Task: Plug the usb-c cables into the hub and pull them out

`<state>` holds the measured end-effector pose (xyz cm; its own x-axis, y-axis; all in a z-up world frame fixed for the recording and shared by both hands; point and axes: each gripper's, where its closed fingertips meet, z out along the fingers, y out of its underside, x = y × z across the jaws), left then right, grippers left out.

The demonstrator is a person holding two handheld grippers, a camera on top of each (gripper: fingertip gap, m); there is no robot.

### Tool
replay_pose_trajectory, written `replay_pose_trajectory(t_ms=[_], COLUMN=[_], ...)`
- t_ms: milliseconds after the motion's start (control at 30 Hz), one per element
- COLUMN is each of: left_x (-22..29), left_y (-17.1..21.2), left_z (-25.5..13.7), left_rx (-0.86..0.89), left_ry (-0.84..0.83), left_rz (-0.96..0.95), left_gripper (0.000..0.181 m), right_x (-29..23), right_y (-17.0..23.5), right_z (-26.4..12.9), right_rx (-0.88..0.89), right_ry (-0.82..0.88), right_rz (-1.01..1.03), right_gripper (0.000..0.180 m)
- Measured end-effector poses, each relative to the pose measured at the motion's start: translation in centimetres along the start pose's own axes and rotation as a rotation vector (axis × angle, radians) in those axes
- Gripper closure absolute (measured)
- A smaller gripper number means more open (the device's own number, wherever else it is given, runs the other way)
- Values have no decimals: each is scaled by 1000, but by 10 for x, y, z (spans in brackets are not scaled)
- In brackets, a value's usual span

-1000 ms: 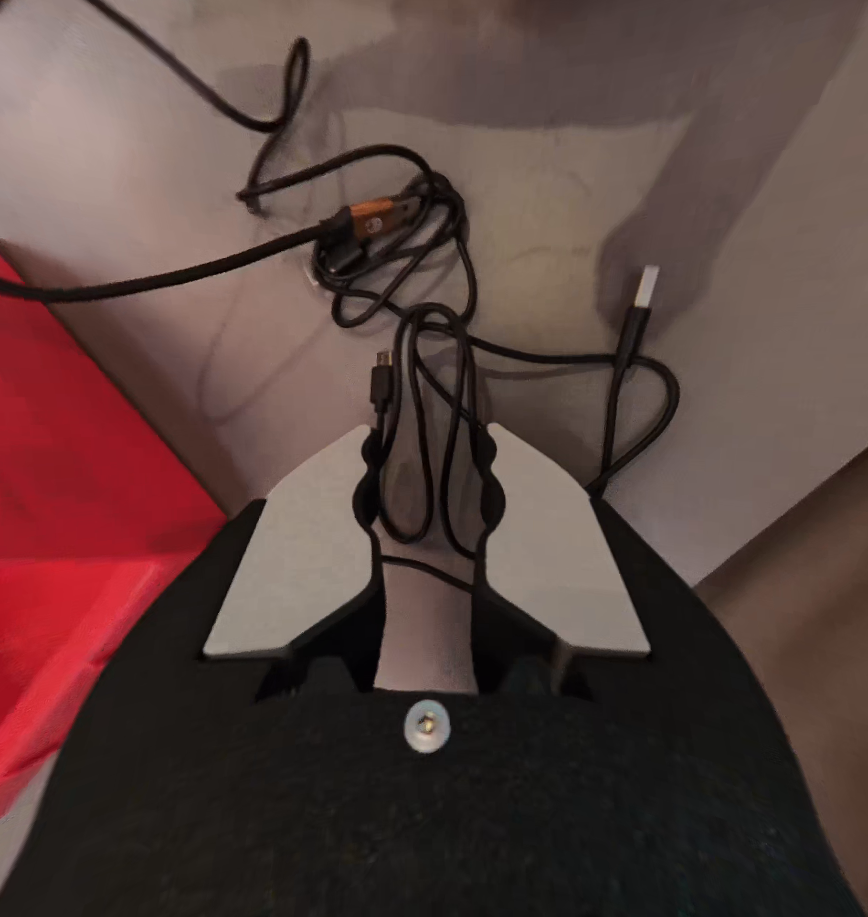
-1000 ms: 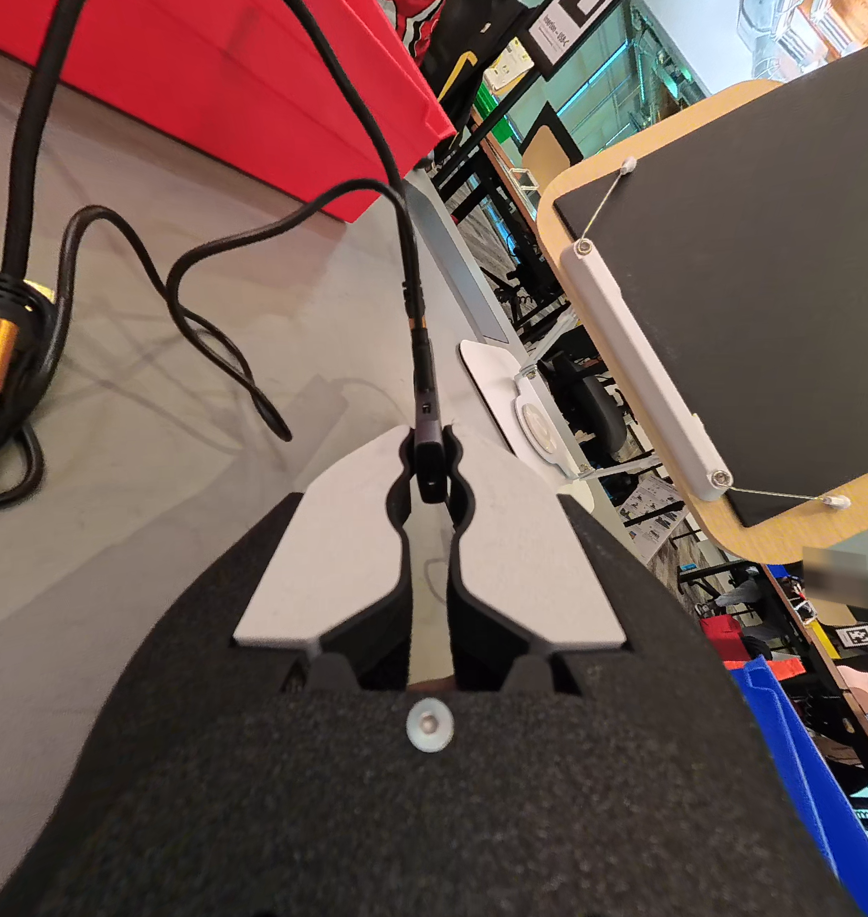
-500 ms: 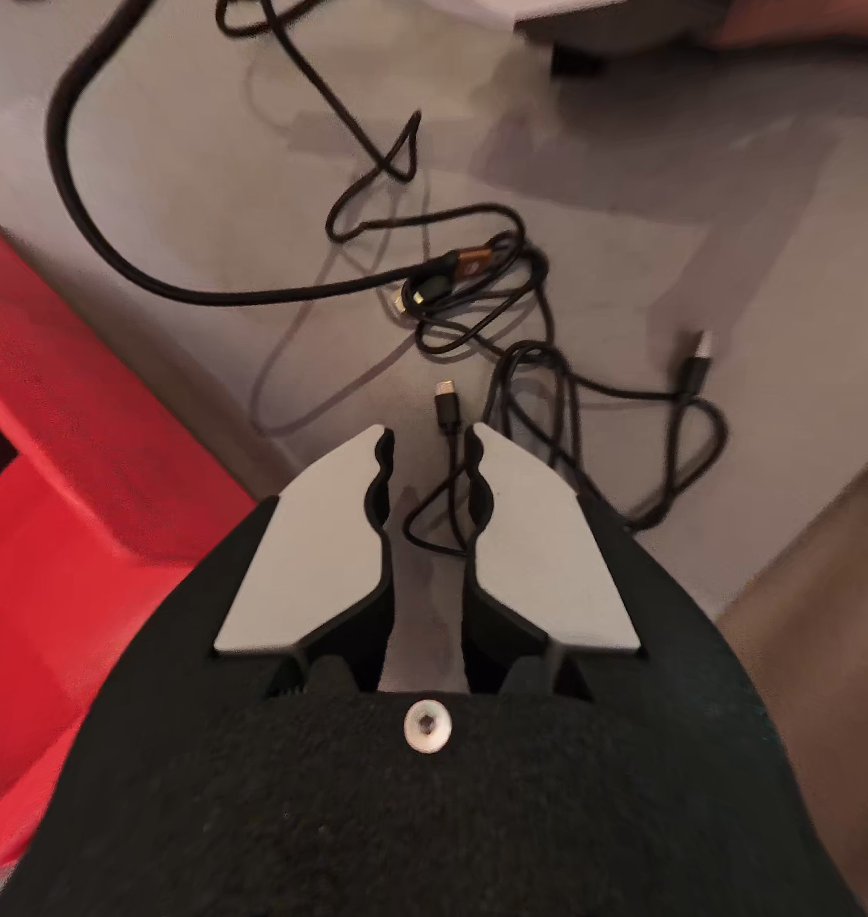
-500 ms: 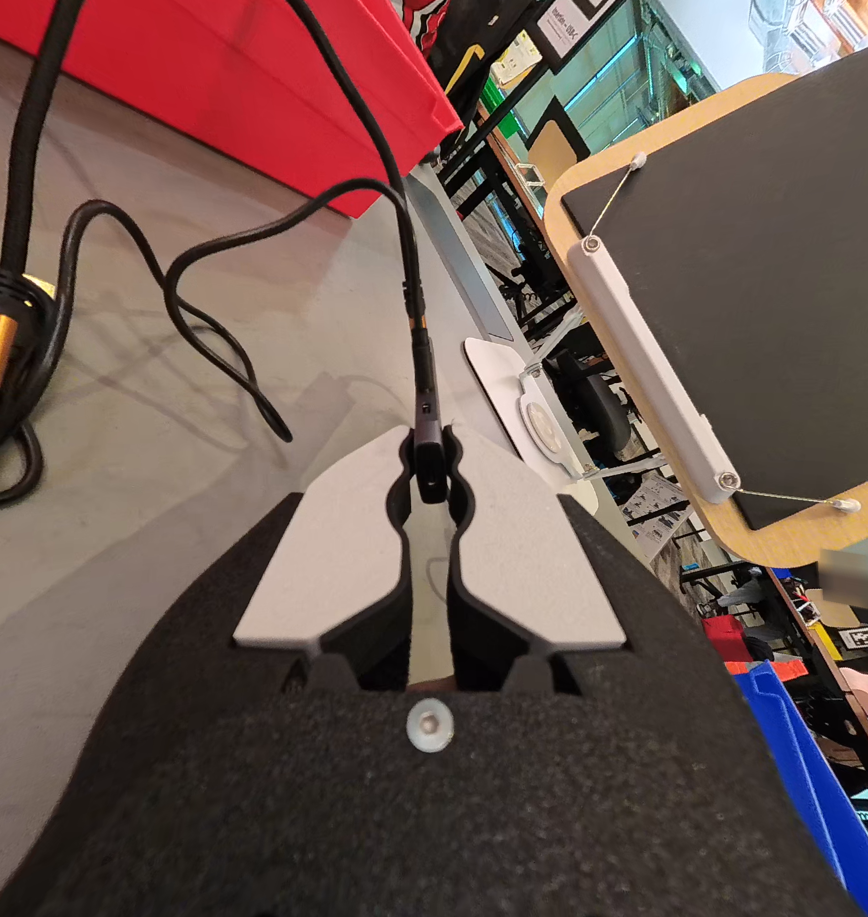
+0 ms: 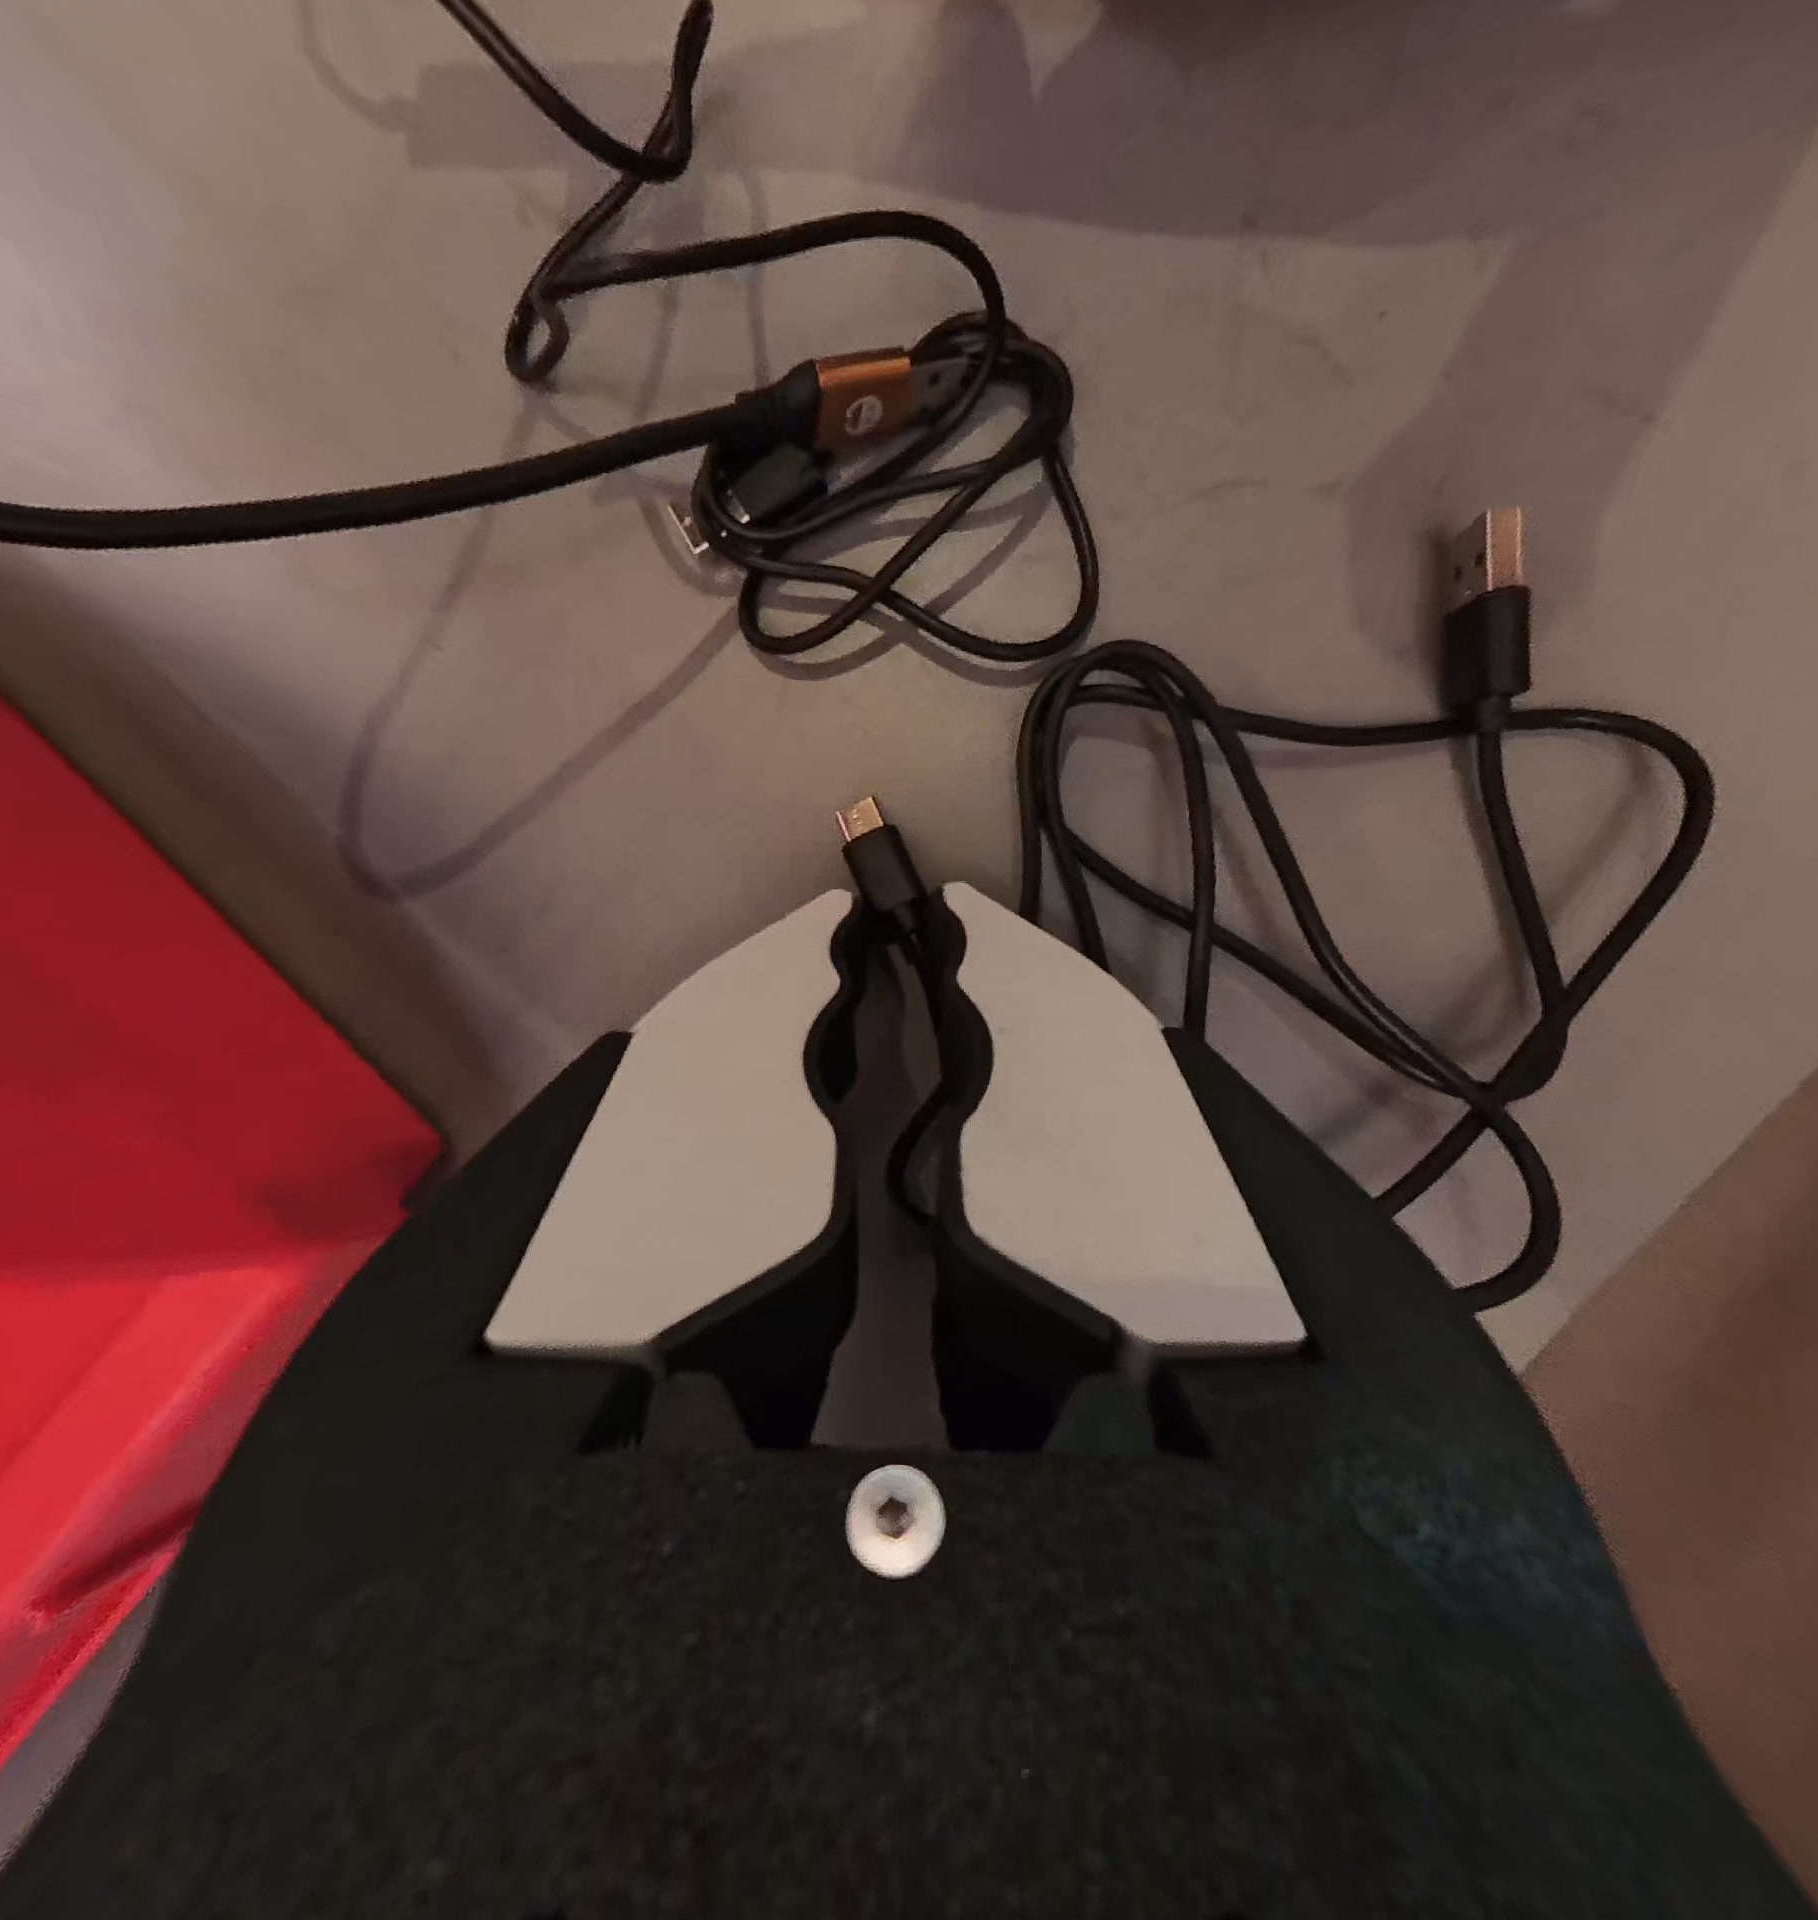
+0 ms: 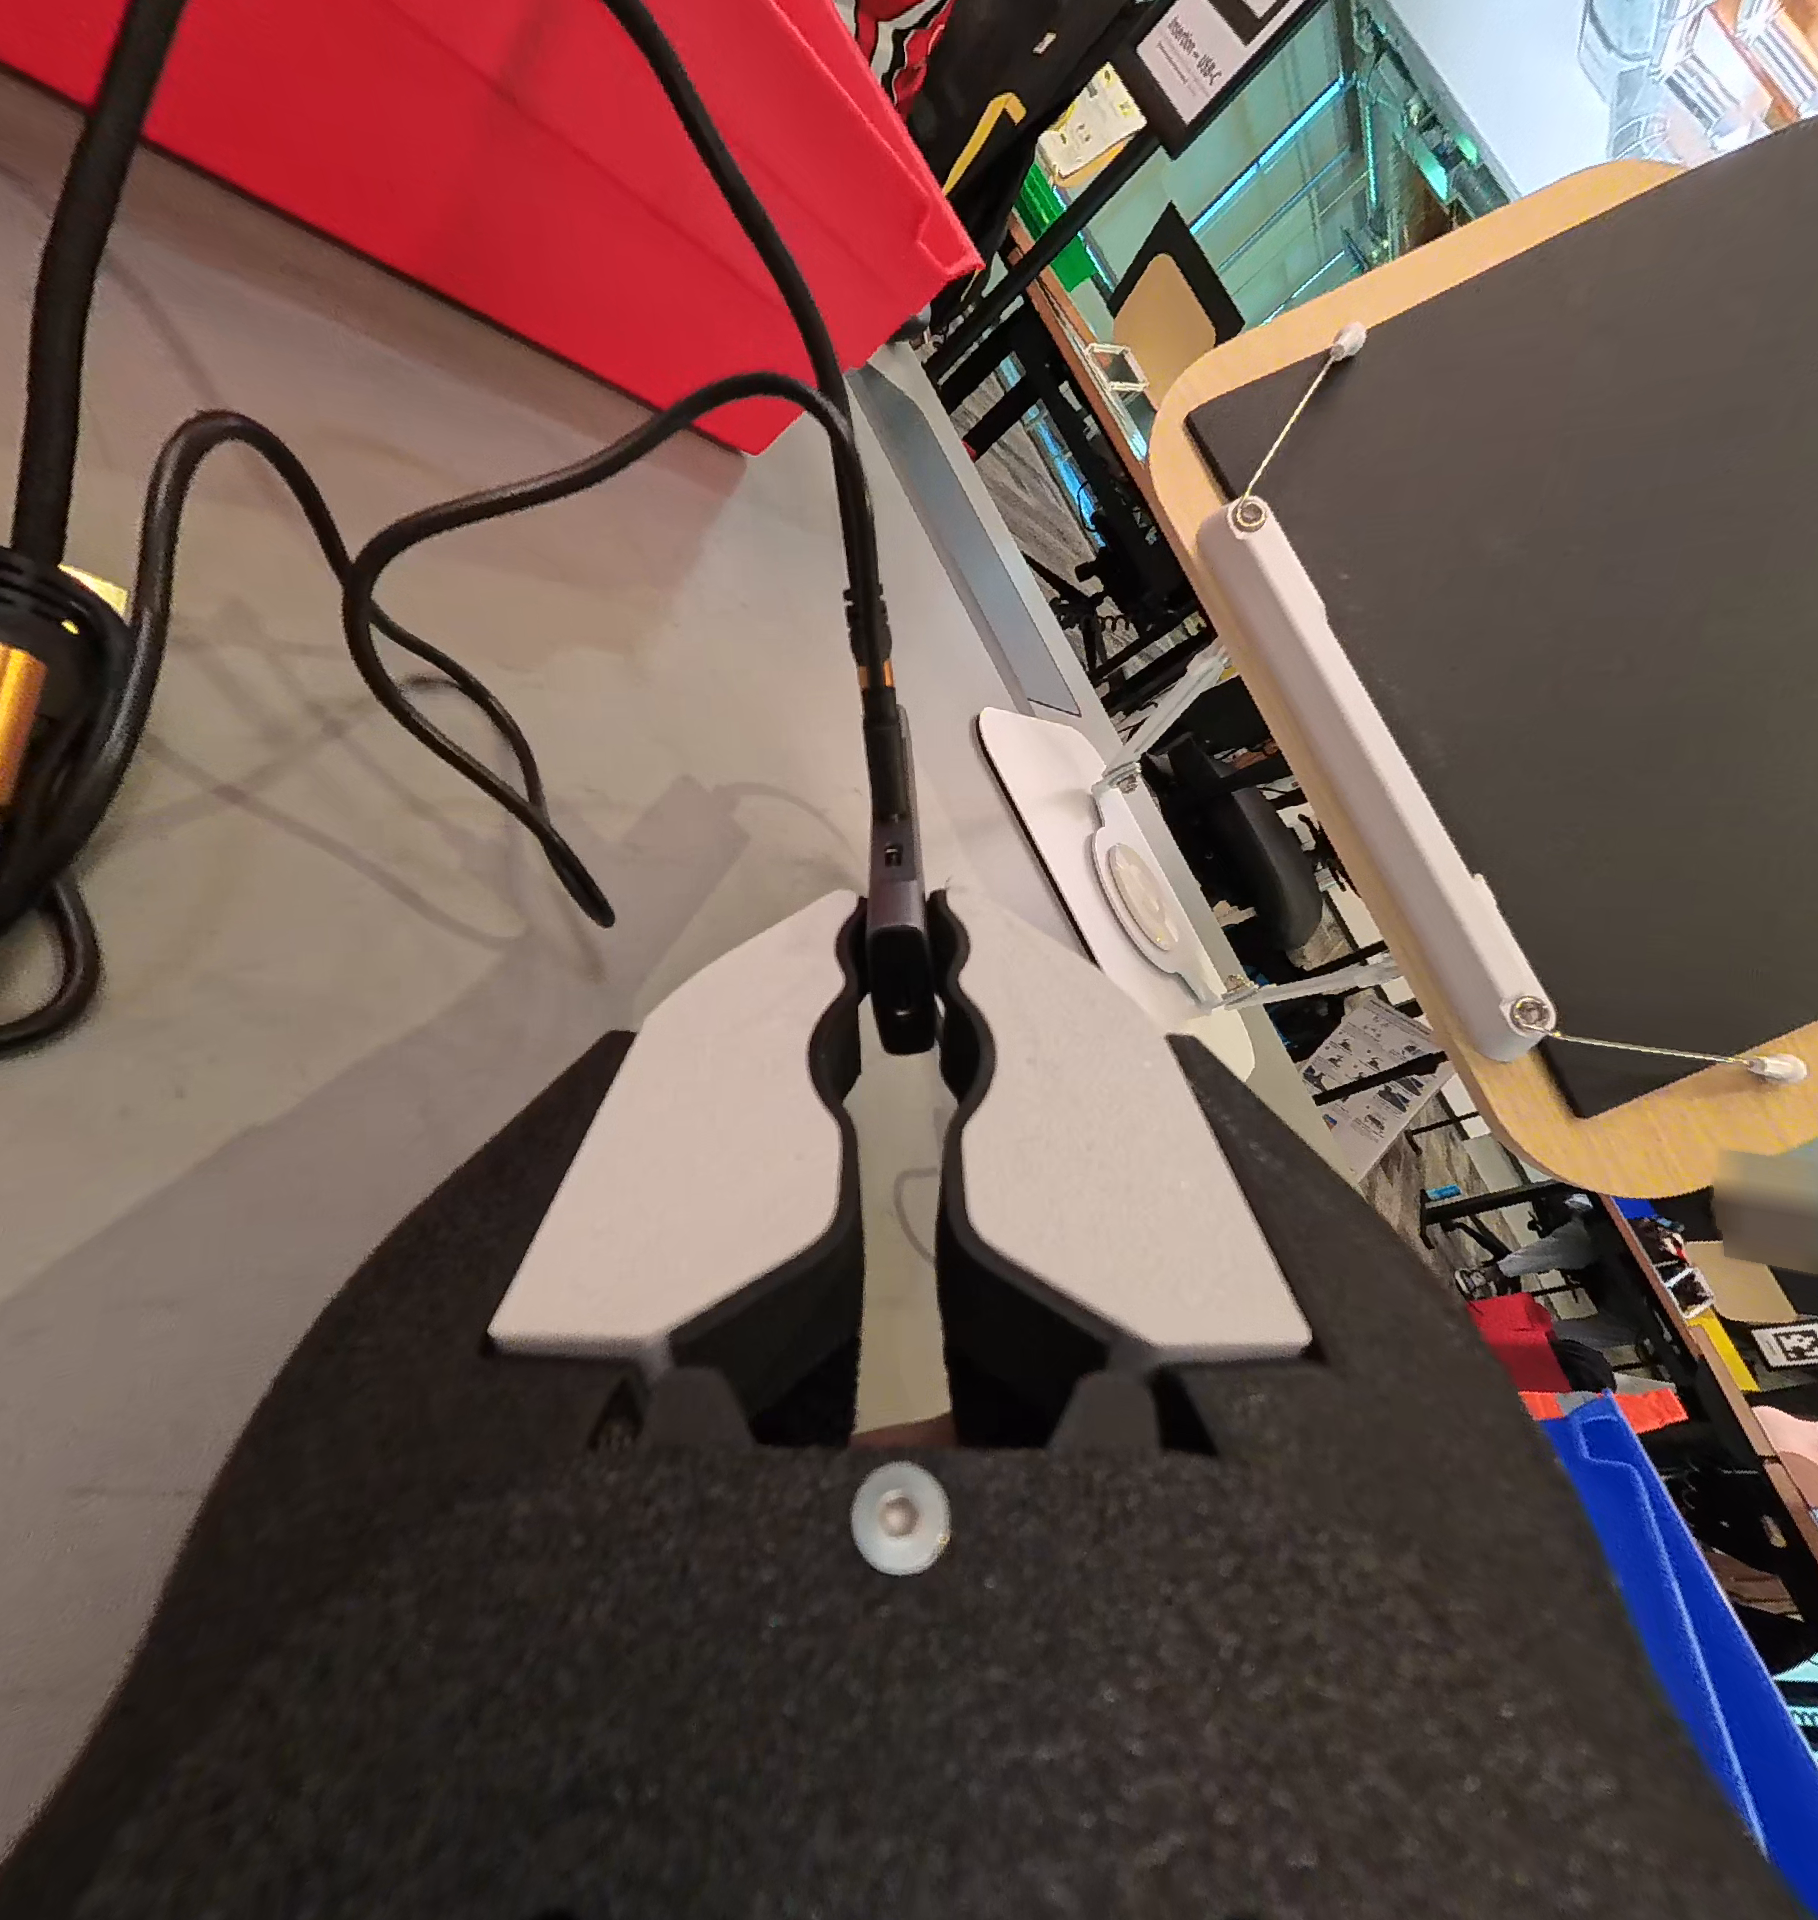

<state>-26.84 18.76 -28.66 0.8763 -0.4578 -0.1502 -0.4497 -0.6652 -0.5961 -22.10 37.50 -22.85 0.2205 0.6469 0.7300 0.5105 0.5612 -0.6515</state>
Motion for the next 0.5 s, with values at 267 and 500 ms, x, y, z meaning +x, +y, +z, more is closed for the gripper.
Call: replay_pose_trajectory(t_ms=[267, 500], left_x=[-13, -20], left_y=[-47, -133], left_z=[-30, -35], left_rx=[53, 17], left_ry=[-10, 25], left_rz=[166, 270], left_gripper=[172, 172], right_x=[2, 5], right_y=[-5, -35], right_z=[-4, -20], right_rx=[20, 145], right_ry=[39, 129], right_rz=[-55, -189], right_gripper=[171, 171])
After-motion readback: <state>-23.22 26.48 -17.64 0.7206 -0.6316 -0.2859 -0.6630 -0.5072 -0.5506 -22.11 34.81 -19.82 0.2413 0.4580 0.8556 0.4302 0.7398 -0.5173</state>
